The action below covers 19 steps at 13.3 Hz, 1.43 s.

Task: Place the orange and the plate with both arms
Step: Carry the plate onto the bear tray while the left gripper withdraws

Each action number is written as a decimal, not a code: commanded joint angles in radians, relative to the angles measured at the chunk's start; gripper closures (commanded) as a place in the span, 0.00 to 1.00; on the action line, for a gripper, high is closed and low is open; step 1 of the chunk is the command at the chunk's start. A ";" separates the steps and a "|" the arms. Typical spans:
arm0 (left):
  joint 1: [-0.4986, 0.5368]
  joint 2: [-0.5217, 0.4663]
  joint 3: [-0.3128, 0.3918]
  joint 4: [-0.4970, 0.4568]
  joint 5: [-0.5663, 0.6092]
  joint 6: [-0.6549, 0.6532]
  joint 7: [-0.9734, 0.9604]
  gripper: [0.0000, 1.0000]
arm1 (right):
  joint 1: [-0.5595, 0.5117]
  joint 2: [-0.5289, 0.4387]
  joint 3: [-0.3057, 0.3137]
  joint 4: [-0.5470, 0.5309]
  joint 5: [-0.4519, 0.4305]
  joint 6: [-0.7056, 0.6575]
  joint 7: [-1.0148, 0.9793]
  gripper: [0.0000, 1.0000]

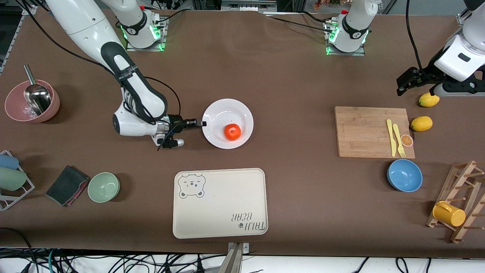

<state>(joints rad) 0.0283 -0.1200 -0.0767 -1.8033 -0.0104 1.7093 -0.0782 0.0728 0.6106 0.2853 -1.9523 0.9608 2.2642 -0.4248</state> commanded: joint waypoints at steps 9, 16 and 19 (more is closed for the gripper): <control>0.016 0.058 0.032 0.116 -0.052 -0.106 -0.015 0.00 | -0.105 0.181 0.002 0.419 0.009 -0.071 -0.025 1.00; 0.018 0.118 0.032 0.209 0.010 -0.174 -0.005 0.00 | -0.113 0.463 0.002 0.755 0.010 -0.032 -0.040 1.00; 0.022 0.146 0.029 0.260 0.018 -0.177 -0.002 0.00 | -0.108 0.505 0.002 0.788 0.009 -0.012 -0.041 1.00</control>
<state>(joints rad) 0.0553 -0.0129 -0.0486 -1.6143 -0.0206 1.5611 -0.0868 -0.0362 1.0723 0.2737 -1.2251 0.9607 2.2383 -0.4502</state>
